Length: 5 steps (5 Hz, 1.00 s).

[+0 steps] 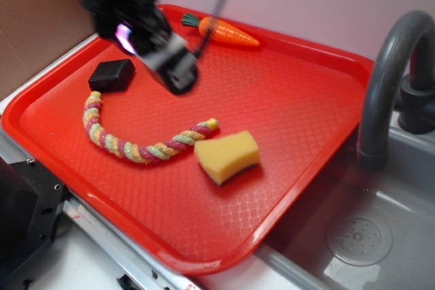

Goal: Grab the green sponge.

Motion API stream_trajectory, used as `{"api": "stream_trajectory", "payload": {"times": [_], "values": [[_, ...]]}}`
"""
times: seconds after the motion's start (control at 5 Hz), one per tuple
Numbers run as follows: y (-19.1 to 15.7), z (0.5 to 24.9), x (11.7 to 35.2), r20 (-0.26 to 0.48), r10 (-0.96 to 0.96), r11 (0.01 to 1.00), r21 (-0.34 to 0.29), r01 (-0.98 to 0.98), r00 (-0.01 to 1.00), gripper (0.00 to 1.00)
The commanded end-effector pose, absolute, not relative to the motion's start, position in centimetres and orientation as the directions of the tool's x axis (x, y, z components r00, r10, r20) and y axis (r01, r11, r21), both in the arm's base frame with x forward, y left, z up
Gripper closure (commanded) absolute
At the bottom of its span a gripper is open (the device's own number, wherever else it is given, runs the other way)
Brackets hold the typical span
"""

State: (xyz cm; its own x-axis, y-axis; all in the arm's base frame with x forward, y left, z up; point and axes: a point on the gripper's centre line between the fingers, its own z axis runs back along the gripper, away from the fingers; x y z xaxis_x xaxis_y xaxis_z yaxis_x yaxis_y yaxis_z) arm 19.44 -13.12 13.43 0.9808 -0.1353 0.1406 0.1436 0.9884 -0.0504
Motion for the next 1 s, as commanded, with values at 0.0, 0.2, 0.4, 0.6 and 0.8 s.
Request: {"api": "stream_trajectory", "payload": {"times": [0.0, 0.2, 0.4, 0.6, 0.8], "values": [[-14.9, 8.5, 21.3, 0.104, -0.269, 0.949, -0.140, 0.282, 0.958, 0.00], [-15.4, 6.9, 21.2, 0.071, -0.286, 0.954, -0.072, 0.291, 0.956, 0.00], [-16.0, 5.7, 21.1, 0.051, -0.318, 0.946, -0.050, 0.320, 0.947, 0.00], [-16.7, 4.8, 20.9, 0.018, -0.325, 0.945, 0.036, 0.324, 0.946, 0.00], [-16.4, 3.8, 21.1, -0.028, -0.292, 0.952, 0.082, 0.294, 0.956, 0.00]]}}
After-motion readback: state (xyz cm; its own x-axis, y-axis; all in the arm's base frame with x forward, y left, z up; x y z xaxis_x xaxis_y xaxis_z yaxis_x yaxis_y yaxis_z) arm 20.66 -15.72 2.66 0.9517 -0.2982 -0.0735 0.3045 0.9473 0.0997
